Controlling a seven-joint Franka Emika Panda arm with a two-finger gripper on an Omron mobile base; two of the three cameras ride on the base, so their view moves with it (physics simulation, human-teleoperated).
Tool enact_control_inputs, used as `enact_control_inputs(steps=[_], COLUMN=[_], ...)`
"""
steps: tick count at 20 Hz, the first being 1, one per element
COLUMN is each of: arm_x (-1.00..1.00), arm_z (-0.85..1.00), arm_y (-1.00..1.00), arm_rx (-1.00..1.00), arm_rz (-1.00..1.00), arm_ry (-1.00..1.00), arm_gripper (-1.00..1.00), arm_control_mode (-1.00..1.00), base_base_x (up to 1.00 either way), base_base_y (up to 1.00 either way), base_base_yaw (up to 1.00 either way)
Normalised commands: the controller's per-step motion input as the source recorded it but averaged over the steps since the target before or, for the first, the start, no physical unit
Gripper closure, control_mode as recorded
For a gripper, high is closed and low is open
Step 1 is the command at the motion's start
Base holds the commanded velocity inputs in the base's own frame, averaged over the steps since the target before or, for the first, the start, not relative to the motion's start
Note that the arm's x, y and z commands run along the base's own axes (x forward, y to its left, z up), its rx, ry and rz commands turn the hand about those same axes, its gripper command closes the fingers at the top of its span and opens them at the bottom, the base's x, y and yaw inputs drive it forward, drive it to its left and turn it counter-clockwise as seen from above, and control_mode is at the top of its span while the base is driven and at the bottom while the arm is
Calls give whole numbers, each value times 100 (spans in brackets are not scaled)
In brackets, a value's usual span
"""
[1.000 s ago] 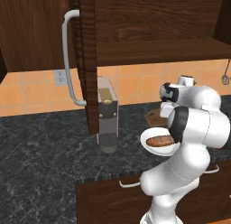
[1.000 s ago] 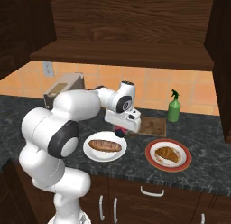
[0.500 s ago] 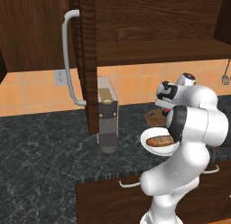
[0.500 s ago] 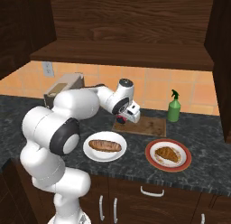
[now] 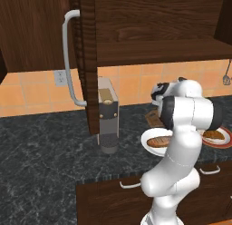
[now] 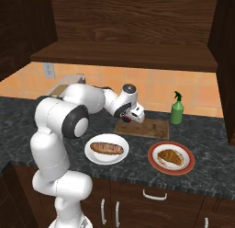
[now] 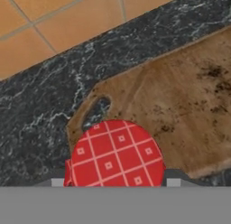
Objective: From the different types of pastries on the counter, select a croissant and place it on the cutting board. Then retrieve a jar of jam from the cabinet and place it alongside the croissant on the cutting board.
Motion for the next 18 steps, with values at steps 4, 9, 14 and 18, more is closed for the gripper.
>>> enact_control_inputs(steps=[4, 9, 14, 18], arm_x=[4, 26, 7, 2], arm_z=[-79, -14, -2, -44], arm_y=[-7, 0, 0, 0], arm_rx=[-30, -12, -2, -2], arm_rz=[1, 0, 0, -2], arm_ry=[0, -17, -5, 9], arm_gripper=[100, 100, 100, 100], arm_control_mode=[-100, -100, -100, -100], base_base_x=[0, 0, 0, 0], base_base_y=[0, 0, 0, 0], base_base_yaw=[0, 0, 0, 0])
